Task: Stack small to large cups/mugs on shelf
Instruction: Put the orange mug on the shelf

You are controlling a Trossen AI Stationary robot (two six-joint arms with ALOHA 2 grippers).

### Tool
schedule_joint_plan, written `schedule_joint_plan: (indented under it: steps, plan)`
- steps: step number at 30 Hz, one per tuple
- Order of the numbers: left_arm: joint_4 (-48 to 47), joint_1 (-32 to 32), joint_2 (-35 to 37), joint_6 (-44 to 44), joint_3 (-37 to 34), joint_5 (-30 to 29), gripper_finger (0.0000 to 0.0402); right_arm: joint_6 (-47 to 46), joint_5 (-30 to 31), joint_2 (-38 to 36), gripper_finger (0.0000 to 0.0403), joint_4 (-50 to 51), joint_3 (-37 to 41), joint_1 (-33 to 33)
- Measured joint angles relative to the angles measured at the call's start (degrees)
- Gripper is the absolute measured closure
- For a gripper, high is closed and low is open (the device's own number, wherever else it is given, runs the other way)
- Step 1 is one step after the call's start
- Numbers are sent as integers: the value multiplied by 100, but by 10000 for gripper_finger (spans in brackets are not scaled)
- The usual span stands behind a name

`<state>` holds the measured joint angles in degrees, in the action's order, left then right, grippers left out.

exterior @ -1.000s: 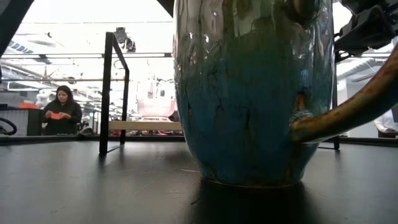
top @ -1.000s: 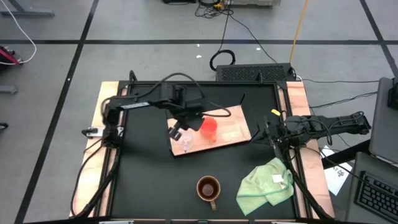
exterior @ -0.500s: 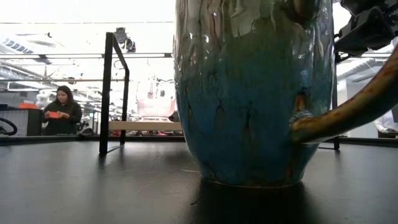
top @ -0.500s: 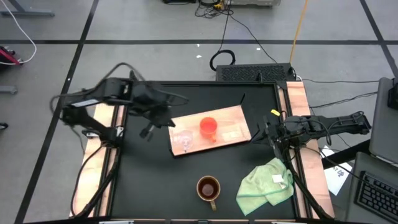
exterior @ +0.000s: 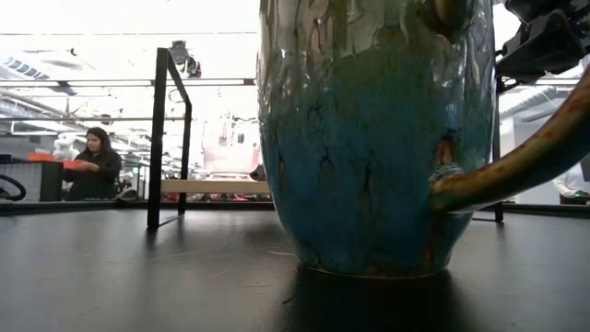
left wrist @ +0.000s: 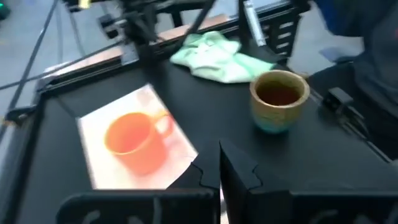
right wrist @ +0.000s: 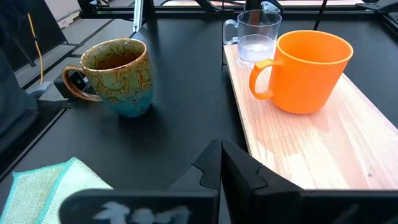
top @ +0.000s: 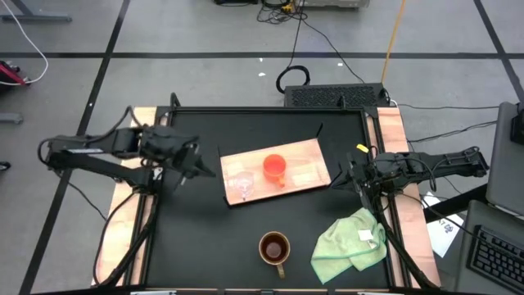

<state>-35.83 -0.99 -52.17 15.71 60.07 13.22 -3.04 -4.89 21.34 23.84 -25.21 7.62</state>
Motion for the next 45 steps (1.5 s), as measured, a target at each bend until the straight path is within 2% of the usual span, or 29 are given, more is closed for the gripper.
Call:
schedule_joint_plan:
  steps: [6,11,18,24,29,38,45]
  plan:
    - [1084,-155,882,-366,-1352,26,396,6,0,6,403,0,0,0]
    - [1902,-462,1442,-343,-2265,9,399,6,0,20,403,-2,-2,0]
    - [3012,-834,1846,-1054,-3231,-984,400,6,4,66,403,-2,-2,0]
    - [3664,-1117,1979,-1172,-3969,-1442,400,-17,6,132,403,-43,-1,0]
    - [4390,-1216,1959,-1174,-4449,-1843,400,-33,7,164,403,-49,-2,0]
    - [4934,-1222,1962,-1087,-5064,-1935,399,166,20,161,403,-293,-2,0]
    - [5362,-1222,1962,-1006,-5326,-1932,398,528,32,414,403,-1114,-7,-9]
